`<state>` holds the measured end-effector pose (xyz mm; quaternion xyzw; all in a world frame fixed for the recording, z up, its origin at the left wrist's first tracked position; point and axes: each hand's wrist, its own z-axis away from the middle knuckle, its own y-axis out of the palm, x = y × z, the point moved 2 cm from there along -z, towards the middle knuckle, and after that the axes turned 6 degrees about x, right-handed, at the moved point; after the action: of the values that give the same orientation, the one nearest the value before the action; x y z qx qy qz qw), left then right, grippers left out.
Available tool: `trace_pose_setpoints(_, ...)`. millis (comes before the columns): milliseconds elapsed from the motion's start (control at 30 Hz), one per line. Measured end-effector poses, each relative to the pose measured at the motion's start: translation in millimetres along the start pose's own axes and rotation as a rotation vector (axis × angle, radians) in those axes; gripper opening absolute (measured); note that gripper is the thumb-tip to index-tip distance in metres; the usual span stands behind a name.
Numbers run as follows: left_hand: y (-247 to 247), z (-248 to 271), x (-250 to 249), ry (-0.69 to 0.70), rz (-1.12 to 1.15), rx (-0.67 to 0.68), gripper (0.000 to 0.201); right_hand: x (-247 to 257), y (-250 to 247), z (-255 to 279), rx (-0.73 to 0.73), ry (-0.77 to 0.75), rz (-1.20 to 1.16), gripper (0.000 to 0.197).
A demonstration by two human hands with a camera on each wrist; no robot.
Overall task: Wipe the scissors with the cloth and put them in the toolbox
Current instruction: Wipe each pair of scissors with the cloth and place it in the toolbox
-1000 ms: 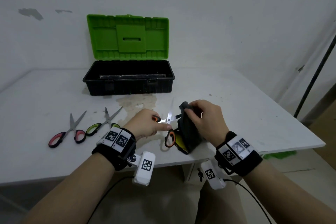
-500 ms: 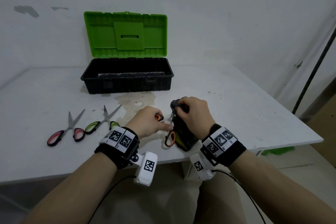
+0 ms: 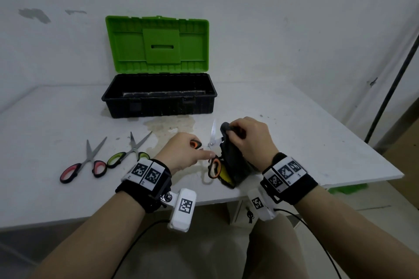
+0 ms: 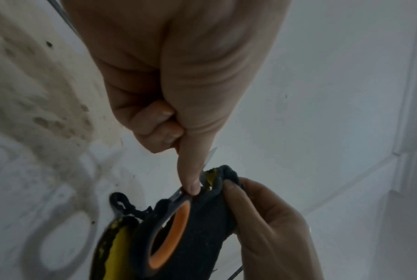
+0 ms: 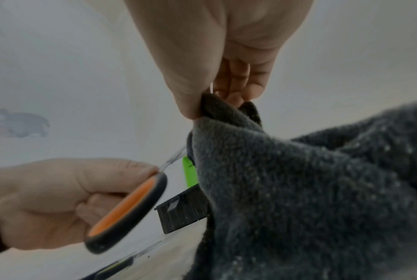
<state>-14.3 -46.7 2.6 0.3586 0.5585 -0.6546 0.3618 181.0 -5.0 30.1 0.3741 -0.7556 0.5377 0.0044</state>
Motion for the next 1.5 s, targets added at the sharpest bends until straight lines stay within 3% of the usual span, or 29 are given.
trace_pose_setpoints(200, 6.0, -0.2, -1.9, -0.007, 0.14, 0.065, 0.034, 18.0, 6.1, 13.4, 0.208, -0.252, 0.029, 0.019)
trace_pose_setpoints(400, 3.8, 3.8, -1.7, -0.016, 0.135, 0.039, 0.031, -2.0, -0.3, 1.7, 0.091, -0.014, -0.01, 0.013)
trace_pose_setpoints(567, 0.8, -0.4, -3.2, -0.201, 0.334, 0.073, 0.02, 2.2, -10.3, 5.8, 0.017, -0.074, -0.052, 0.006)
trace_pose_setpoints(867, 10.0, 0.4, -8.6, -0.168, 0.27, 0.176, 0.028, 13.7, 13.5, 15.9, 0.261, -0.239, 0.014, 0.019)
trace_pose_setpoints(1233, 10.7, 1.1, -3.1, -0.166, 0.308, 0.225, 0.031, 5.1, -3.5, 19.3, 0.561, -0.416, 0.017, 0.018)
trace_pose_setpoints(1400, 10.7, -0.4, -1.9, -0.17, 0.296, 0.22, 0.031, 1.0, -10.8, 16.0, 0.42, -0.332, -0.03, 0.015)
trace_pose_setpoints(1500, 11.4, -0.4, -2.2, -0.156, 0.277, 0.218, 0.031, 5.7, 0.0, 25.3, 0.532, -0.362, 0.005, 0.019)
